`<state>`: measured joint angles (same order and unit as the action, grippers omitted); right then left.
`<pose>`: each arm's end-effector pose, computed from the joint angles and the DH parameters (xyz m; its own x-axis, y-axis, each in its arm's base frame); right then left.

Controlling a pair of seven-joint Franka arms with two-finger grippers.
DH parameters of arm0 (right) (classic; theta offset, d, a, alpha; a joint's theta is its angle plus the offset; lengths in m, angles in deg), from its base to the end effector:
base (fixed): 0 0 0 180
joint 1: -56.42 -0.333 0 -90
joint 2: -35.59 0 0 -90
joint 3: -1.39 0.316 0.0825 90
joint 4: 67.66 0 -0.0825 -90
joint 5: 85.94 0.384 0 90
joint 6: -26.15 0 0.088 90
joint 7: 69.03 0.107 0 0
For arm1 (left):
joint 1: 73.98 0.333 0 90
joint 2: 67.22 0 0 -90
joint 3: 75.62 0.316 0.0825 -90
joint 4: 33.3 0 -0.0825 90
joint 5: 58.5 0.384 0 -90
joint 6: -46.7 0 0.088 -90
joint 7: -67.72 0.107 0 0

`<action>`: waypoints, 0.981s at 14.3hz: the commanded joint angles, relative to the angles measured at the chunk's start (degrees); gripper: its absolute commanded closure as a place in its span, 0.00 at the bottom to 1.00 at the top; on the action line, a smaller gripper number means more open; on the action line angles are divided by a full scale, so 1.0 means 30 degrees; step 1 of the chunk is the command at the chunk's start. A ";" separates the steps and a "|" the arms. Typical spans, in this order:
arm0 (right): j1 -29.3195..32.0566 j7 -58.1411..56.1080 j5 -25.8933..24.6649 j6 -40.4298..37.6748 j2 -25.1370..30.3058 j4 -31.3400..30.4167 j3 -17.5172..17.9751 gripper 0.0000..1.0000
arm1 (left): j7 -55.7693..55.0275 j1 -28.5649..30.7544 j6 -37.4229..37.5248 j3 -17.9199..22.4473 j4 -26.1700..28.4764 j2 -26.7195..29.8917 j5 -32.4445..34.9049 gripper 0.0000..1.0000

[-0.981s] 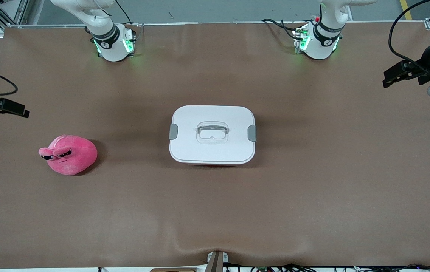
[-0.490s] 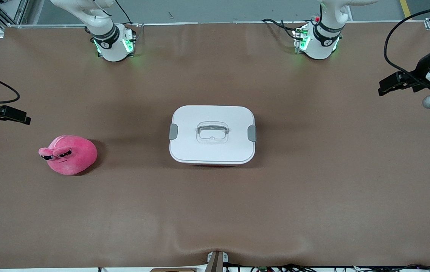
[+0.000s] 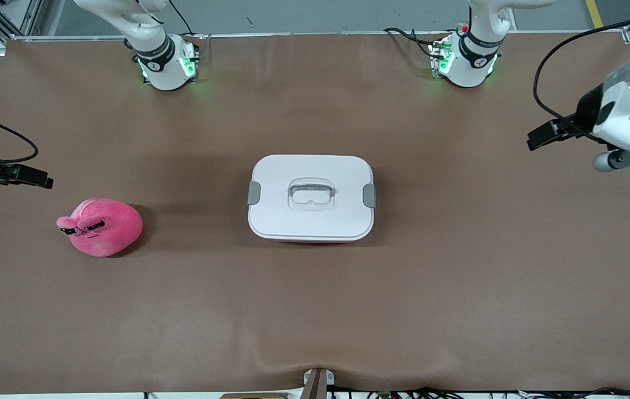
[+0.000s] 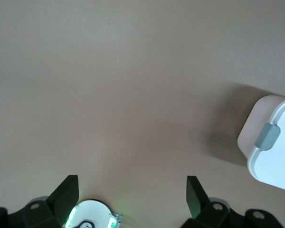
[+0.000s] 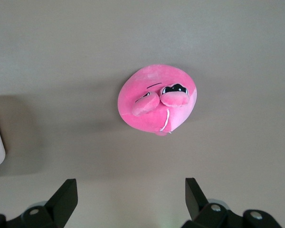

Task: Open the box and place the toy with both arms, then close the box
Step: 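Lower the right gripper onto the plush while the left gripper approaches the lid handle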

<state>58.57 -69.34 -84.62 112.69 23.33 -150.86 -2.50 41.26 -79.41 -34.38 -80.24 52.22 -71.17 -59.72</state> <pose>0.6054 -0.0574 0.5508 0.9831 -0.0979 -0.1545 -0.1005 -0.9949 -0.0094 0.5499 -0.0984 0.6101 0.9492 0.2806 -0.1423 0.2776 -0.9598 -0.0409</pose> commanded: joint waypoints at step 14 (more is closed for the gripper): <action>-0.0249 -1.0460 0.0057 0.4899 0.0453 -0.4873 0.0038 0.00 | -0.8898 -0.2932 -0.2032 -0.0012 -0.0528 -0.1789 -0.2318 0.00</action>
<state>57.55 -93.95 -84.64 124.00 21.40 -160.72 -2.42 17.86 -86.33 -39.65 -80.48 52.18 -75.48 -65.81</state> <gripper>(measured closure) 0.000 0.000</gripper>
